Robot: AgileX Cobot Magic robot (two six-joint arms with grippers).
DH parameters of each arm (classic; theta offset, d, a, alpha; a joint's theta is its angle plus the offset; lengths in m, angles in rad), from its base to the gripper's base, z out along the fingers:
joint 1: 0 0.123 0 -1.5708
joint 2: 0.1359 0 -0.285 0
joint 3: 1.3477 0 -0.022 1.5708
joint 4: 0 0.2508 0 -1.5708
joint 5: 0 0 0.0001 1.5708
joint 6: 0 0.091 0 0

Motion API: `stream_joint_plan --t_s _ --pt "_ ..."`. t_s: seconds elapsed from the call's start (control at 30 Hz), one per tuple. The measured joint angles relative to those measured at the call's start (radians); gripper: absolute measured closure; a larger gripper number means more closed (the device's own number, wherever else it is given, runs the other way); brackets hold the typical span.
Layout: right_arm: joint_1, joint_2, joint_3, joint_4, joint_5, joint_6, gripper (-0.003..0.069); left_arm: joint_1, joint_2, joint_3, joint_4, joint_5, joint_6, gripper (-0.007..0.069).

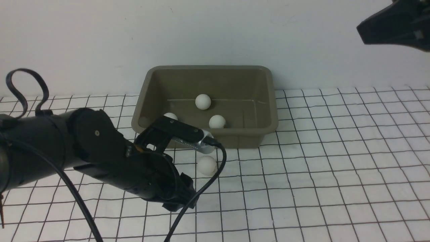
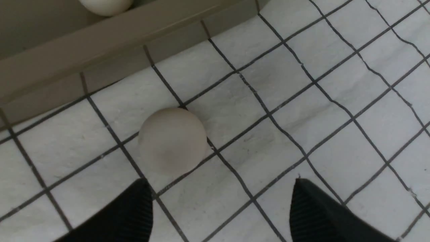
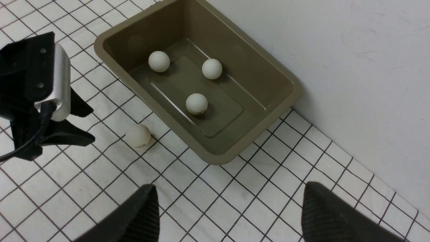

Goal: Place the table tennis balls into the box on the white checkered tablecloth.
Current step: 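Reach for and grasp a ping pong ball on the table beside the basket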

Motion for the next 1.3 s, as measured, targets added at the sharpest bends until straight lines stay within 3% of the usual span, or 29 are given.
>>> stream_joint_plan --t_s 0.17,0.3,0.9,1.0,1.13,1.3 --pt "0.0 0.0 0.0 0.017 0.0 -0.003 0.0144 0.0 0.067 -0.009 -0.328 -0.016 0.343 0.0132" --pt "0.0 0.0 0.0 0.025 0.0 -0.003 0.0144 0.0 0.109 -0.032 -0.393 -0.01 0.51 0.0132" --pt "0.0 0.0 0.0 0.027 0.0 -0.023 0.0144 -0.001 0.225 -0.099 -0.406 -0.01 0.535 0.0136" --pt "0.0 0.0 0.0 0.027 0.0 -0.026 0.0144 -0.001 0.232 -0.099 -0.406 -0.01 0.535 0.0178" --pt "0.0 0.0 0.0 0.027 0.0 -0.026 0.0144 -0.001 0.234 -0.099 -0.406 -0.01 0.535 0.0295" --pt "0.0 0.0 0.0 0.027 0.0 -0.028 0.0144 -0.001 0.233 -0.099 -0.406 0.014 0.539 0.0296"
